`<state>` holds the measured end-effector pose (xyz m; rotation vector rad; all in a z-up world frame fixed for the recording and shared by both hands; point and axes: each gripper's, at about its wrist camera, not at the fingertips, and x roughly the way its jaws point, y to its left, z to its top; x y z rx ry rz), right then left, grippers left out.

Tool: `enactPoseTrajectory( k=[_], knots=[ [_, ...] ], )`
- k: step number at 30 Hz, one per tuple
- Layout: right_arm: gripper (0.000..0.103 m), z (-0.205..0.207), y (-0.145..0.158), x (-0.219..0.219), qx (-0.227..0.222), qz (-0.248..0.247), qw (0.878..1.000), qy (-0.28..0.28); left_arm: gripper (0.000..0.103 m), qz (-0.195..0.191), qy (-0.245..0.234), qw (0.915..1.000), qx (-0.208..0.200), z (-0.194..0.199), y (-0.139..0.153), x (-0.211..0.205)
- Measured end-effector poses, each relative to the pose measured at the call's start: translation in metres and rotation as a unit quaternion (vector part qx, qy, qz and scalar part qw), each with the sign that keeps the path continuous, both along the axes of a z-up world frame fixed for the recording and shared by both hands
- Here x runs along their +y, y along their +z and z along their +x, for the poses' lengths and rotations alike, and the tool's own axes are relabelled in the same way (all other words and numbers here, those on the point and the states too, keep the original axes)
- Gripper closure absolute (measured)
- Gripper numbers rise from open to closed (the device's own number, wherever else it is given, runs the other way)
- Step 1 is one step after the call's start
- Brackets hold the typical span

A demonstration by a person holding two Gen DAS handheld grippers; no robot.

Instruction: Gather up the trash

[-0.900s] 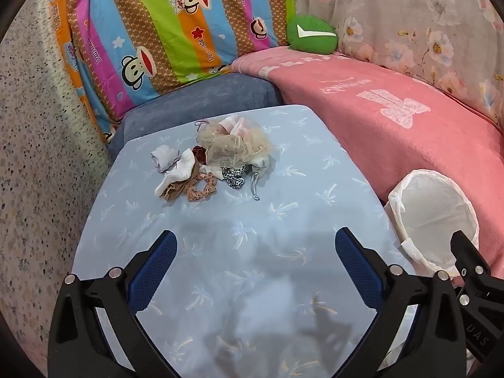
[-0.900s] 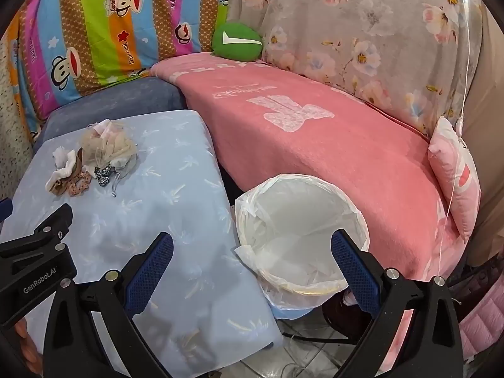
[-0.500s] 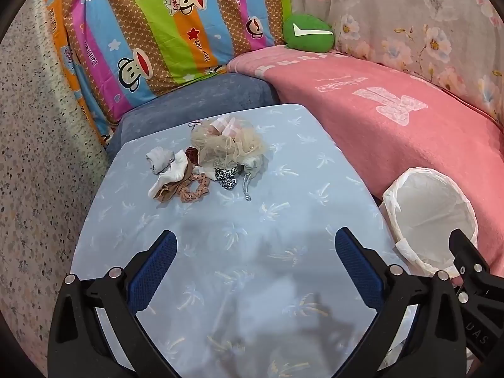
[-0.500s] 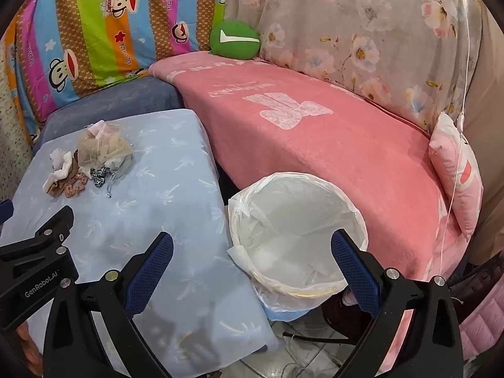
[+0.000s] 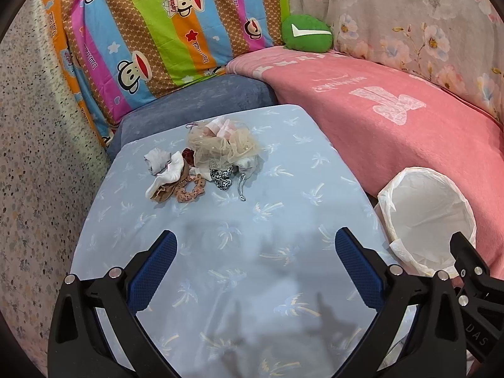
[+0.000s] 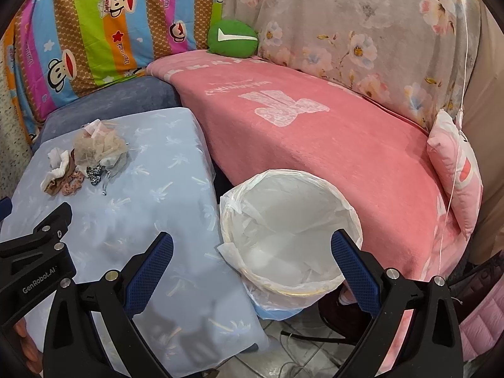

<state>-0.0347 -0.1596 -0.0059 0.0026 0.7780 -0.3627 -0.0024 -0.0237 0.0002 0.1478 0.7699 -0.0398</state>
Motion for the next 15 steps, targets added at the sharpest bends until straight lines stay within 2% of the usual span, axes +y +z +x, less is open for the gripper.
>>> enactPoseTrajectory(
  k=[15],
  knots=[
    [0.006,-0.003,0.003,-0.007,0.0,0.0,1.0,-0.002,0.007,0.002,-0.004,1.0,0.005,0.002,0.001,-0.011]
  ],
)
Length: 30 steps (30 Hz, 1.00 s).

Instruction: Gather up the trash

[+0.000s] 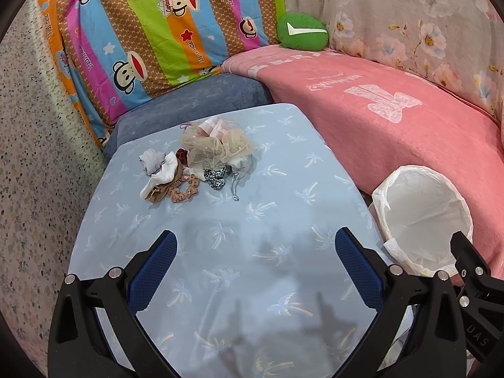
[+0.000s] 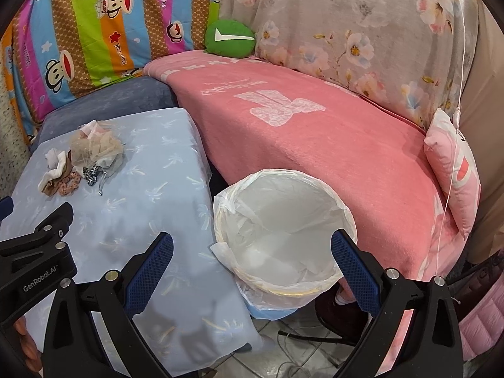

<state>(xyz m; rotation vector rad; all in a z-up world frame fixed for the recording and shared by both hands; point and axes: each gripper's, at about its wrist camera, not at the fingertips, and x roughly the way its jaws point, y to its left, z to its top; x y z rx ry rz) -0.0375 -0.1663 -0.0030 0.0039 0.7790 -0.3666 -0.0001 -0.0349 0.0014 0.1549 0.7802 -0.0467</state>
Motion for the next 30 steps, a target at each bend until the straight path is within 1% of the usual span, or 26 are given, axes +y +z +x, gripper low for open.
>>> enactPoseTrajectory(
  k=[30],
  knots=[
    [0.006,-0.0034,0.0068,-0.0053,-0.008,0.005,1.0,0.003,0.007,0.002,0.005,1.0,-0.006,-0.0048,0.0039,-0.0056]
  ],
)
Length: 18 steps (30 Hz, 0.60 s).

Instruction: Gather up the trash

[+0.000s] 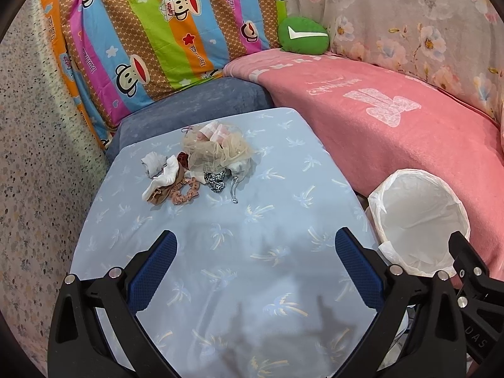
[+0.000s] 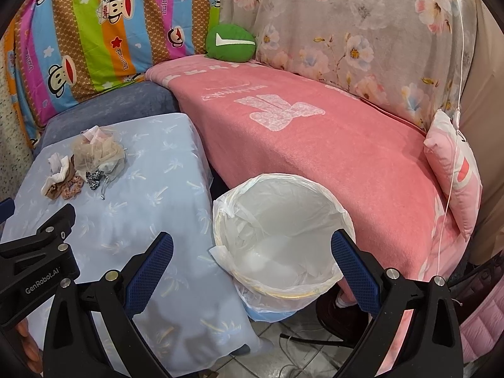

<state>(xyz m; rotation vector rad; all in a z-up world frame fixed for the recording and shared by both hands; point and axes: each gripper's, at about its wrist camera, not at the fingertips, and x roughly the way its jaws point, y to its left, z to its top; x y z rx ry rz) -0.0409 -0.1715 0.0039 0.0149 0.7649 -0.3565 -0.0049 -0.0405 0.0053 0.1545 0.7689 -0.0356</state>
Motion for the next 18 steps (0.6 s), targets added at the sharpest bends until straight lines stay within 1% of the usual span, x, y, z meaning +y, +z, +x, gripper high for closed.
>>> enactPoseTrajectory(
  k=[18],
  knots=[
    [0.006,-0.0009,0.002,-0.0007,-0.003,0.0,1.0,0.0,0.007,-0.002,-0.001,1.0,-0.001,-0.001,-0.001,0.001]
  ],
)
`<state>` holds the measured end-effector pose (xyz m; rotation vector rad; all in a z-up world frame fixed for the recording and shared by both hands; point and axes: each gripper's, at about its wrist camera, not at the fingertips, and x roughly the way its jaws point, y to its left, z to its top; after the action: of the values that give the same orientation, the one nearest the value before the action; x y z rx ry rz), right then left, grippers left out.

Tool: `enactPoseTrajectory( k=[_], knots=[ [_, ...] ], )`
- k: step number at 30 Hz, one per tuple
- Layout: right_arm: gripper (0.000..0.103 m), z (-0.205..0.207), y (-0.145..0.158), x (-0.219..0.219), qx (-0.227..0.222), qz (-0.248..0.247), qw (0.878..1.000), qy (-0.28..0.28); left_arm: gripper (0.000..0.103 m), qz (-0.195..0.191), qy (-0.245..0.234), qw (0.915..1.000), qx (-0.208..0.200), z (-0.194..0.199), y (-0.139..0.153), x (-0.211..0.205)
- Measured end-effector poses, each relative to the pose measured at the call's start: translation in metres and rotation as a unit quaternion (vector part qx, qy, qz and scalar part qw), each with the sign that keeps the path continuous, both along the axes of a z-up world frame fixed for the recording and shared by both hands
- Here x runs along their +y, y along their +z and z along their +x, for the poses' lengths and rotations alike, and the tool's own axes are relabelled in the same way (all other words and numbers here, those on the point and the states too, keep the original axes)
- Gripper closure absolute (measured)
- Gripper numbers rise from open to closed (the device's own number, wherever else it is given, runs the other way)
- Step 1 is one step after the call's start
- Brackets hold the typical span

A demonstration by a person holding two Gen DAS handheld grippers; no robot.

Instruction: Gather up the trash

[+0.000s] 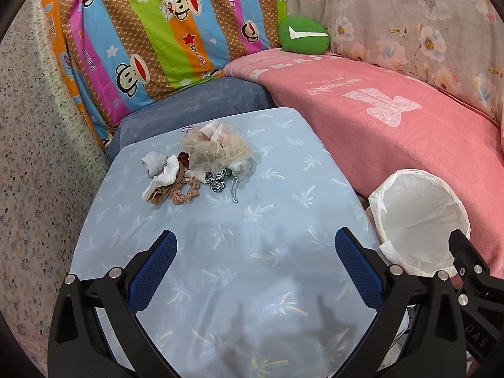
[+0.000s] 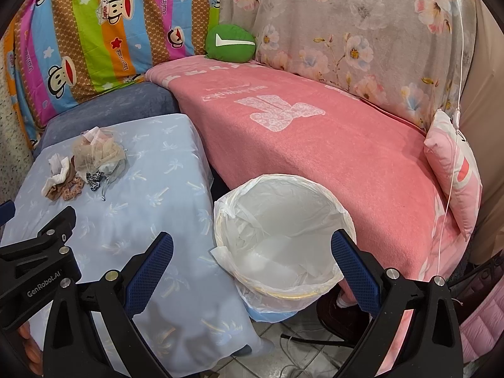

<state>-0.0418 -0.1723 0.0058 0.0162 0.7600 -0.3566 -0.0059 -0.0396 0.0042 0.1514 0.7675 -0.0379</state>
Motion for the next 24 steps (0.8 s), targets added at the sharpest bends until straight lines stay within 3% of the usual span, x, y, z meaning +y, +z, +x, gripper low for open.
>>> enactPoseTrajectory(
  k=[24],
  knots=[
    [0.006,0.008,0.001,0.006,-0.002,-0.003,1.0,0.0,0.007,-0.015,-0.01,0.9998,0.01,0.007,0.0,0.01]
  ],
)
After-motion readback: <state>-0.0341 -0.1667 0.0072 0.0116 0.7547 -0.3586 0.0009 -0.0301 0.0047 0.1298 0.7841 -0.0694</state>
